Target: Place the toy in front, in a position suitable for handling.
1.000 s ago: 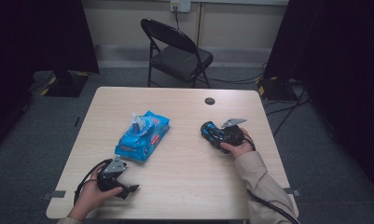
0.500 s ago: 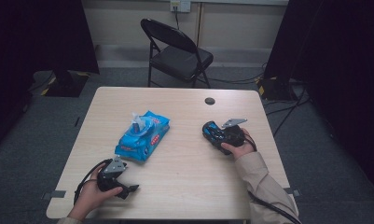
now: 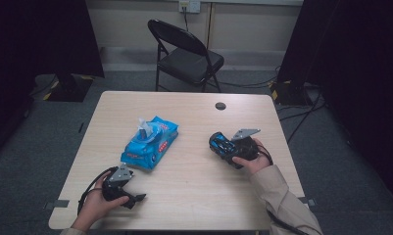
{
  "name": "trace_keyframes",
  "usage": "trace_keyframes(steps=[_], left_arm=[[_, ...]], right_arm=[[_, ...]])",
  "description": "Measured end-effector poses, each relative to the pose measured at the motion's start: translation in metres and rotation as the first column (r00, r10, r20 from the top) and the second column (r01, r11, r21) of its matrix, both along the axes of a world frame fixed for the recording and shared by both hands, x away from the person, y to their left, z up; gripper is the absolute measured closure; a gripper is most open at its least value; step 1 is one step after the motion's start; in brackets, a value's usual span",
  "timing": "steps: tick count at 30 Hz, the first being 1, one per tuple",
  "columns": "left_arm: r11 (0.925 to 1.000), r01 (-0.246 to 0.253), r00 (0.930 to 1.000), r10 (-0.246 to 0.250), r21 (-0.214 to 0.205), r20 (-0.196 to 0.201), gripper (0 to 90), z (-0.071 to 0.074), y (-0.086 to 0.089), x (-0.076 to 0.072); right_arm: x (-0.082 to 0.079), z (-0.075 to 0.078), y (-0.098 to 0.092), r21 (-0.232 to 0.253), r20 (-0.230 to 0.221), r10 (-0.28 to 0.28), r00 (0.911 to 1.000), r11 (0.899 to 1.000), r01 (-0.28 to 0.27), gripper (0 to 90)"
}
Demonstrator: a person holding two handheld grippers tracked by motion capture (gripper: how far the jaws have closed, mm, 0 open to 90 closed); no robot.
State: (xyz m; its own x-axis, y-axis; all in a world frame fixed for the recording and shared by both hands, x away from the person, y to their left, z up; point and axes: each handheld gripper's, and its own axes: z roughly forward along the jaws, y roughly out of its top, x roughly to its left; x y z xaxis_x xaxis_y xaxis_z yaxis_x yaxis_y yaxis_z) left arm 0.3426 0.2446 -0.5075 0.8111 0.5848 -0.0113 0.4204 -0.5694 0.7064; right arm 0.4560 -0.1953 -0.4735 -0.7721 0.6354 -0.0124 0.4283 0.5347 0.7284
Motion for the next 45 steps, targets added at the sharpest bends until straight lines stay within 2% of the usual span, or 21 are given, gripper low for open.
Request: trace_keyframes(steps=[5, 10, 14, 16, 18, 20, 23, 27, 30, 32, 33, 34, 36, 41, 45], left_arm=[[1.0000, -0.001, 1.0000, 0.001, 0.000, 0.001, 0.0, 0.000, 0.000, 0.000], [1.0000, 0.000, 1.0000, 0.000, 0.002, 0.001, 0.0, 0.000, 0.000, 0.000], [1.0000, -0.002, 1.0000, 0.002, 0.001, 0.001, 0.0, 0.000, 0.000, 0.000], [1.0000, -0.002, 1.0000, 0.002, 0.000, 0.000, 0.0, 0.000, 0.000, 0.000], [1.0000, -0.003, 1.0000, 0.003, 0.000, 0.000, 0.0, 0.000, 0.000, 0.000], [1.0000, -0.004, 1.0000, 0.004, -0.001, 0.000, 0.0, 0.000, 0.000, 0.000], [1.0000, -0.004, 1.0000, 0.004, -0.001, 0.000, 0.0, 0.000, 0.000, 0.000], [1.0000, -0.004, 1.0000, 0.004, -0.001, 0.000, 0.0, 0.000, 0.000, 0.000], [1.0000, -0.003, 1.0000, 0.003, 0.000, 0.000, 0.0, 0.000, 0.000, 0.000], [1.0000, -0.003, 1.0000, 0.003, 0.000, 0.000, 0.0, 0.000, 0.000, 0.000], [1.0000, -0.004, 1.0000, 0.004, 0.000, 0.000, 0.0, 0.000, 0.000, 0.000], [1.0000, -0.004, 1.0000, 0.004, 0.001, 0.000, 0.0, 0.000, 0.000, 0.000], [1.0000, -0.005, 1.0000, 0.005, 0.000, 0.001, 0.0, 0.000, 0.000, 0.000], [1.0000, -0.005, 1.0000, 0.005, 0.001, 0.001, 0.0, 0.000, 0.000, 0.000], [1.0000, -0.005, 1.0000, 0.005, 0.001, 0.001, 0.0, 0.000, 0.000, 0.000]], right_arm=[[-0.029, 0.002, 0.011, 0.014, -0.007, 0.045, 0.9990, 0.999, -0.044, 26.2], [-0.057, -0.006, 0.022, 0.012, -0.022, 0.076, 0.9969, 0.997, -0.076, 26.2], [-0.073, -0.011, 0.027, 0.016, -0.032, 0.090, 0.9954, 0.996, -0.090, 29.1], [-0.079, -0.014, 0.030, -0.005, -0.013, 0.088, 0.9961, 0.996, -0.088, 29.2], [-0.081, -0.013, 0.030, 0.015, -0.027, 0.088, 0.9957, 0.996, -0.088, 29.2], [-0.083, -0.013, 0.033, -0.016, -0.014, 0.099, 0.9950, 0.995, -0.099, 29.2], [-0.083, -0.014, 0.035, -0.017, -0.003, 0.102, 0.9948, 0.995, -0.102, 29.1], [-0.084, -0.017, 0.034, 0.011, 0.008, 0.092, 0.9957, 0.996, -0.092, 29.0], [-0.086, -0.018, 0.034, 0.015, 0.018, 0.082, 0.9964, 0.996, -0.083, 28.6], [-0.085, -0.019, 0.032, 0.025, 0.020, 0.090, 0.9957, 0.996, -0.091, 23.9], [-0.085, -0.019, 0.031, 0.013, 0.032, 0.079, 0.9963, 0.997, -0.080, 16.1], [-0.086, -0.019, 0.029, 0.007, 0.028, 0.068, 0.9973, 0.998, -0.069, 13.1], [-0.089, -0.018, 0.023, 0.034, 0.024, 0.065, 0.9976, 0.997, -0.066, 14.3], [-0.102, -0.017, 0.007, 0.039, 0.015, 0.068, 0.9976, 0.997, -0.069, 14.1], [-0.111, -0.025, -0.007, 0.030, -0.009, 0.047, 0.9989, 0.998, -0.047, 14.2]])
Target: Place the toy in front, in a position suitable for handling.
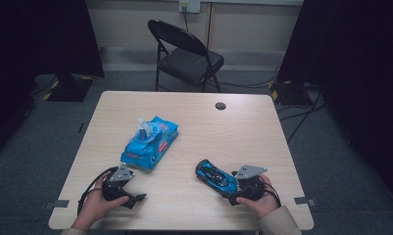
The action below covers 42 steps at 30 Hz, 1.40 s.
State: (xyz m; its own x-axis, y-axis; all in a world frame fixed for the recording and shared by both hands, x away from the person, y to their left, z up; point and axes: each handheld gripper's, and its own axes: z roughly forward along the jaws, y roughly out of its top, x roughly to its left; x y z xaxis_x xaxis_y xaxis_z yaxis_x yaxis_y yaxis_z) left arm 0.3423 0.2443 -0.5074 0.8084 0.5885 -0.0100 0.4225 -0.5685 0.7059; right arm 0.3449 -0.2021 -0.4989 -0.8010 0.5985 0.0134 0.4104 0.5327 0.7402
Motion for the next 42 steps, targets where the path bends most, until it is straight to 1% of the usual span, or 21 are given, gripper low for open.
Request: trace_keyframes(steps=[3, 6, 9, 13, 18, 19, 20, 22, 24, 25, 26, 27, 28, 29, 31, 33, 35, 37, 40, 41, 42], left_arm=[[1.0000, 0.000, 1.0000, 0.000, 0.000, 0.000, 0.0, 0.000, 0.000, 0.000], [1.0000, 0.000, 1.0000, 0.000, -0.001, 0.000, 0.0, 0.000, 0.000, 0.000], [1.0000, 0.001, 1.0000, -0.001, 0.000, 0.000, 0.0, 0.000, 0.000, 0.000], [1.0000, 0.000, 1.0000, 0.000, 0.000, 0.000, 0.0, 0.000, 0.000, 0.000], [1.0000, 0.000, 1.0000, 0.000, 0.000, 0.000, 0.0, 0.000, 0.000, 0.000], [1.0000, -0.001, 1.0000, 0.001, 0.000, 0.000, 0.0, 0.000, 0.000, 0.000], [1.0000, -0.004, 1.0000, 0.004, -0.002, 0.000, 0.0, 0.000, 0.000, 0.000], [0.9999, -0.012, 0.9999, 0.012, -0.003, -0.001, 0.4, 0.000, 0.000, 0.000], [0.9997, -0.023, 0.9997, 0.023, 0.000, -0.001, 3.3, 0.002, -0.001, -0.001], [0.9997, -0.025, 0.9997, 0.025, -0.007, -0.004, 7.1, 0.004, -0.001, -0.001], [0.9995, -0.023, 0.9997, 0.023, -0.023, -0.013, 16.2, 0.006, -0.001, -0.001], [0.9991, -0.033, 0.9993, 0.032, -0.028, -0.022, 22.5, 0.008, -0.001, -0.001], [0.9989, -0.039, 0.9989, 0.038, -0.025, -0.026, 20.0, 0.009, -0.002, -0.001], [0.9992, -0.035, 0.9991, 0.034, -0.022, -0.024, 13.9, 0.011, -0.003, -0.002], [0.9991, -0.035, 0.9992, 0.035, -0.023, -0.021, 19.5, 0.016, -0.005, -0.002], [0.9988, -0.032, 0.9992, 0.031, -0.038, -0.023, 15.2, 0.022, -0.007, -0.001], [0.9980, -0.025, 0.9995, 0.024, -0.058, -0.022, 17.1, 0.029, -0.006, 0.001], [0.9972, -0.032, 0.9994, 0.031, -0.068, -0.018, 16.2, 0.035, -0.005, 0.003], [0.9935, -0.053, 0.9985, 0.051, -0.101, -0.021, 16.2, 0.045, -0.003, 0.008], [0.9938, -0.056, 0.9984, 0.055, -0.096, -0.009, 16.2, 0.048, -0.002, 0.011], [0.9938, -0.060, 0.9982, 0.059, -0.094, -0.011, 16.2, 0.051, -0.002, 0.013]], right_arm=[[-0.004, -0.006, -0.005, -0.022, -0.009, -0.015, 0.9998, 1.000, 0.015, 14.2], [-0.004, -0.009, -0.009, -0.003, -0.015, -0.024, 0.9996, 1.000, 0.023, 13.9], [-0.004, -0.009, -0.007, -0.008, -0.008, -0.022, 0.9997, 1.000, 0.022, 14.0], [-0.004, -0.009, -0.004, -0.008, -0.004, 0.015, 0.9999, 1.000, -0.015, 14.3], [-0.001, -0.009, -0.001, -0.012, -0.011, 0.048, 0.9988, 0.999, -0.048, 11.6], [-0.001, -0.009, -0.001, -0.011, -0.011, 0.048, 0.9988, 0.999, -0.048, 13.2], [-0.001, -0.009, -0.001, -0.005, -0.008, 0.041, 0.9991, 0.999, -0.041, 18.6], [-0.002, -0.009, -0.001, 0.004, 0.002, 0.039, 0.9992, 0.999, -0.039, 24.5], [-0.002, -0.008, -0.003, 0.012, 0.002, 0.031, 0.9995, 0.999, -0.031, 25.7], [-0.002, -0.008, -0.003, 0.012, 0.003, 0.030, 0.9995, 0.999, -0.030, 25.8], [-0.002, -0.008, -0.003, 0.012, 0.003, 0.031, 0.9995, 0.999, -0.031, 25.9], [-0.002, -0.008, -0.003, 0.012, 0.003, 0.030, 0.9995, 0.999, -0.030, 25.8], [-0.002, -0.008, -0.003, 0.012, 0.003, 0.030, 0.9995, 0.999, -0.030, 25.8], [-0.002, -0.008, -0.003, 0.012, 0.003, 0.030, 0.9995, 0.999, -0.030, 25.8], [-0.002, -0.008, -0.003, 0.011, 0.003, 0.032, 0.9995, 0.999, -0.032, 25.8], [-0.002, -0.008, -0.003, 0.012, 0.003, 0.031, 0.9995, 0.999, -0.031, 25.8], [-0.002, -0.008, -0.003, 0.012, 0.003, 0.031, 0.9995, 0.999, -0.031, 25.8], [-0.002, -0.008, -0.003, 0.012, 0.003, 0.030, 0.9995, 0.999, -0.030, 25.7], [-0.002, -0.008, -0.003, 0.012, 0.003, 0.030, 0.9995, 0.999, -0.030, 25.7], [-0.002, -0.008, -0.003, 0.012, 0.002, 0.030, 0.9995, 0.999, -0.030, 25.7], [-0.002, -0.008, -0.003, 0.012, 0.002, 0.030, 0.9996, 0.999, -0.030, 25.7]])
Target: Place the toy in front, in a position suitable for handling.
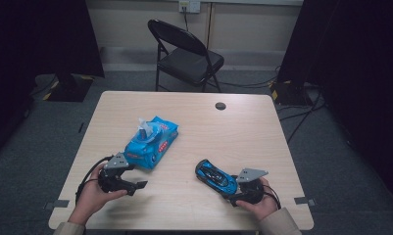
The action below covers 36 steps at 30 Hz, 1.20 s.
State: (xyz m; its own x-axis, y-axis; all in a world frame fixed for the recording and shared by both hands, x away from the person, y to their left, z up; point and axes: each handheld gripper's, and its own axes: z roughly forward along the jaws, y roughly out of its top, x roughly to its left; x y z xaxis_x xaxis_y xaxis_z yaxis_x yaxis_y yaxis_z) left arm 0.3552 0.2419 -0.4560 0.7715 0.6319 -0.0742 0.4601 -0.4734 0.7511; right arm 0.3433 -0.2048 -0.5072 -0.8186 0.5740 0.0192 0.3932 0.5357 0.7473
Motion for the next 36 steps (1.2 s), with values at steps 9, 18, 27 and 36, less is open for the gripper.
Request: trace_keyframes(steps=[9, 18, 27, 36], left_arm=[[0.9997, -0.023, 0.9997, 0.023, -0.005, -0.005, 16.1, 0.026, -0.005, 0.027], [0.9972, -0.073, 0.9972, 0.073, -0.011, -0.016, 15.9, 0.040, -0.009, 0.051], [0.9952, -0.098, 0.9952, 0.098, 0.007, -0.009, 16.0, 0.052, -0.006, 0.070], [0.9926, -0.121, 0.9927, 0.121, 0.013, 0.001, 16.5, 0.062, -0.003, 0.091]], right_arm=[[0.000, 0.000, 0.000, 0.000, 0.000, -0.001, 1.0000, 1.000, 0.001, 25.7], [0.000, 0.000, 0.000, 0.000, -0.001, -0.001, 1.0000, 1.000, 0.001, 25.7], [0.000, 0.000, 0.000, 0.000, 0.000, -0.001, 1.0000, 1.000, 0.001, 25.8], [0.000, 0.000, 0.000, 0.000, 0.000, -0.001, 1.0000, 1.000, 0.001, 25.8]])
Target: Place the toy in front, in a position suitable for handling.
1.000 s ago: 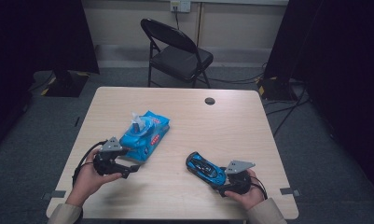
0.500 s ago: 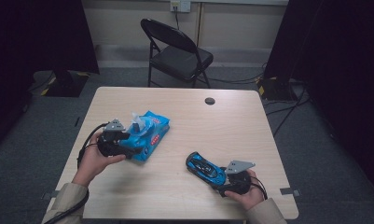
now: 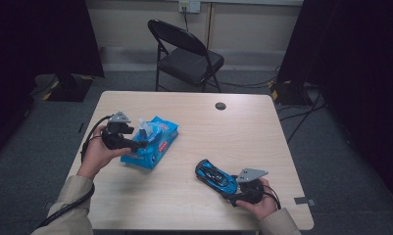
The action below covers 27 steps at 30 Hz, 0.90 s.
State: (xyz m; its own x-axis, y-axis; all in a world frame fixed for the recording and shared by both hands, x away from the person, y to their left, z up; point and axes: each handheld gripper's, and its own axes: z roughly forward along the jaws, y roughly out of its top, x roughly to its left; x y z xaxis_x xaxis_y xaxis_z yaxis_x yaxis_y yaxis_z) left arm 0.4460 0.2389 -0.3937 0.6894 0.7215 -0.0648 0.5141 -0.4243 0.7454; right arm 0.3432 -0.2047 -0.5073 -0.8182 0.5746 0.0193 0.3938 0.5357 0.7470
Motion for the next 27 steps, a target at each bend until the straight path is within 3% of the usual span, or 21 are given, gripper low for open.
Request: trace_keyframes(steps=[3, 11, 18, 23, 27], left_arm=[[0.9999, -0.011, 0.9998, 0.011, 0.000, 0.014, 16.6, 0.003, 0.001, 0.007], [0.9998, -0.021, 0.9997, 0.021, 0.007, -0.009, 16.7, -0.002, 0.000, 0.024], [0.9982, -0.057, 0.9981, 0.056, -0.020, -0.025, 17.7, -0.002, -0.002, 0.040], [0.9995, -0.011, 0.9990, 0.010, -0.029, -0.044, 32.9, -0.003, -0.008, 0.046], [0.9984, -0.043, 0.9977, 0.041, -0.037, -0.054, 43.4, -0.005, -0.010, 0.049]], right_arm=[[0.000, 0.000, 0.000, 0.000, 0.000, 0.000, 1.0000, 1.000, 0.000, 25.8], [0.000, 0.000, 0.000, 0.000, 0.000, 0.000, 1.0000, 1.000, 0.000, 25.7], [0.000, 0.000, 0.000, 0.000, 0.001, 0.001, 1.0000, 1.000, -0.001, 25.8], [0.000, 0.000, 0.000, 0.000, 0.000, 0.001, 1.0000, 1.000, -0.001, 25.8], [0.000, 0.000, 0.000, 0.000, 0.000, 0.001, 1.0000, 1.000, -0.001, 25.8]])
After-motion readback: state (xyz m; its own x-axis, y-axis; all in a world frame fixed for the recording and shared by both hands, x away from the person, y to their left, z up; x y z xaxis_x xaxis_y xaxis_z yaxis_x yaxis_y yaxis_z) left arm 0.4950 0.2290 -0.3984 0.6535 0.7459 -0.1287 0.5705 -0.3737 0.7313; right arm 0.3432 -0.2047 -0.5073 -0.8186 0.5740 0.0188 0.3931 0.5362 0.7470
